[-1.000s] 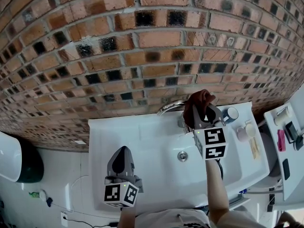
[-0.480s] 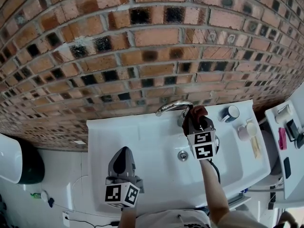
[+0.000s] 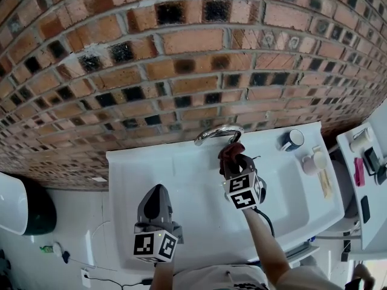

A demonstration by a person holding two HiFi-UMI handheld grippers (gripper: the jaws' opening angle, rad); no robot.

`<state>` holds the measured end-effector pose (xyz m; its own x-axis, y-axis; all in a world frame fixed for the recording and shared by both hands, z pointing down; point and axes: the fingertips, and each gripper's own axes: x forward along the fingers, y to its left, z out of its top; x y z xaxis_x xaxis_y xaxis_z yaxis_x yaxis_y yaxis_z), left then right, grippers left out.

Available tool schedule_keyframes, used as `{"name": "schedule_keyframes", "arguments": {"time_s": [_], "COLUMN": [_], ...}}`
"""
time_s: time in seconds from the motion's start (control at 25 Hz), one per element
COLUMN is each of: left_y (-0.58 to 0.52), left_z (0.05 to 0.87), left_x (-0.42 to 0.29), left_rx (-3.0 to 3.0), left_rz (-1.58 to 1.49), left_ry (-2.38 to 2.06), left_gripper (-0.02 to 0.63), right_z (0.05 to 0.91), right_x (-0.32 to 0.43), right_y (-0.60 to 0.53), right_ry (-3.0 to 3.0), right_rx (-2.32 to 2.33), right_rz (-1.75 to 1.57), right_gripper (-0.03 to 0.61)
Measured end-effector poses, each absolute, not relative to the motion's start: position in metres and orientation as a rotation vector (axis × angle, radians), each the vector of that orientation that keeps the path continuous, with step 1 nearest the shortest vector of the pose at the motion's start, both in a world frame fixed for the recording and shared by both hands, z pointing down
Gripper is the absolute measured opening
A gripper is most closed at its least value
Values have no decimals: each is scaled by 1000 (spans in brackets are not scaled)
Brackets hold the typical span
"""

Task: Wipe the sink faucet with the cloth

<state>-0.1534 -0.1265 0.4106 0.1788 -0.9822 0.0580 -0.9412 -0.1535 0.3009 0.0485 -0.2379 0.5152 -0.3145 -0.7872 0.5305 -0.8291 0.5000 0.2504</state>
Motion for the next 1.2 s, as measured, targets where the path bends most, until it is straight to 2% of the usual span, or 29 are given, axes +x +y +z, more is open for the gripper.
{"name": "schedule_keyframes", "arguments": {"time_s": [0.2,0.64,0.84,1.2], "left_y": [-124,-128,-122,-80], "left_z": [411,418,403,349], "left_x": [-160,-172,-168,-146], "left_rx": [2176,2146,2194,2326], "left_rz": [-209,-200,-225,-317], "left_ry": [-1860,-1885,-1900,-1889], "left_gripper": [5,5,5,5], "right_z": [555,555,506,376], "right_x": [34,14,3,36], "right_y": [-234,-227,-209,-114], "right_ry": [-2058,-2142,-2424,-2747], "right_rx": [1238,1219,1322,1475], "right_rz": [93,163,441,365], "right_gripper": [49,49,49,51]}}
